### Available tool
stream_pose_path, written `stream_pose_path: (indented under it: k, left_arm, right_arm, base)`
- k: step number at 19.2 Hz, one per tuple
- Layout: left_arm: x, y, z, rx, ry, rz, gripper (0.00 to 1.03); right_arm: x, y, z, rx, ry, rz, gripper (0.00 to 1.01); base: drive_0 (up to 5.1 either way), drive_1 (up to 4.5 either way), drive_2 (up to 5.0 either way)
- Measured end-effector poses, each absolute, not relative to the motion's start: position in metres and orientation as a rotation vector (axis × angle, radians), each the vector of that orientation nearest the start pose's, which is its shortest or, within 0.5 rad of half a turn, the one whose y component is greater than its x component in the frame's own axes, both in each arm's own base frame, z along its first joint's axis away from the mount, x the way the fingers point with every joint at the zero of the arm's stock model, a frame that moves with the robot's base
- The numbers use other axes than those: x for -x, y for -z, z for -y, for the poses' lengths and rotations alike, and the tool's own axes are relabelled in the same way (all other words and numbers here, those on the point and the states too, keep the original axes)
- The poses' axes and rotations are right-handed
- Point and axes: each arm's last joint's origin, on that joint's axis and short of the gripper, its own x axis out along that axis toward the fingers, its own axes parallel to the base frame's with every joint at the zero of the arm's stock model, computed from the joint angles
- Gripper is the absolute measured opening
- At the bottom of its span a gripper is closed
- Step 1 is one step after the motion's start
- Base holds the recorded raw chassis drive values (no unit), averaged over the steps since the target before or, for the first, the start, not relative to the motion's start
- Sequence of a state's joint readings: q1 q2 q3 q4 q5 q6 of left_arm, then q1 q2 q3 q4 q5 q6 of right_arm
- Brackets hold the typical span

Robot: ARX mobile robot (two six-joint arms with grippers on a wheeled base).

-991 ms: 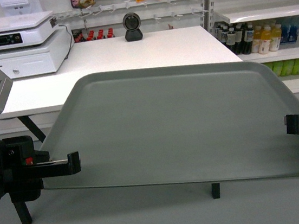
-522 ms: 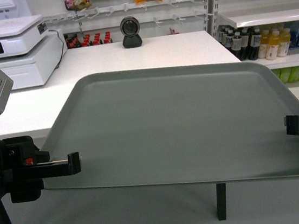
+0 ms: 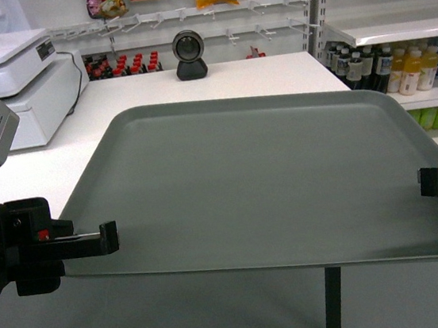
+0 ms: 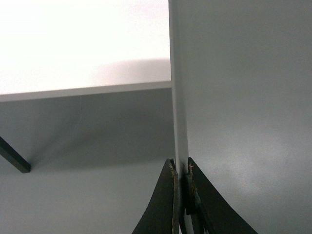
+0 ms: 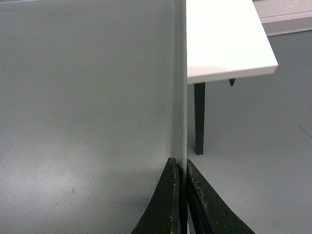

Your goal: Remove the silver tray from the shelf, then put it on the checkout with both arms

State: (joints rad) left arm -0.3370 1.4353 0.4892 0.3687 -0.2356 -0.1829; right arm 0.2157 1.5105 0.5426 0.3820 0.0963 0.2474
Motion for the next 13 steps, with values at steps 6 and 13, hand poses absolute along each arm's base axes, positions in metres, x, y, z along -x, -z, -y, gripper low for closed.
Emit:
stream_pose_path:
  k: [6,13]
  left_arm:
    - [-0.2445,-0.1492,0.0785,0.015,0.047,-0.560,0.03]
    - [-0.2447,-0.1495,0.0786,0.016,0.048,-0.557,0.03]
  right_arm:
    - [-0.2672,-0.1458,-0.0557,-0.149,-0.043,-0.589,0.04]
    - [-0.2673,-0.1461,-0.0557,-0.150,-0.044,-0.587,0.04]
  base:
    - [0.0,4.34,-4.3]
    - [-0.1,4.19,-4.4]
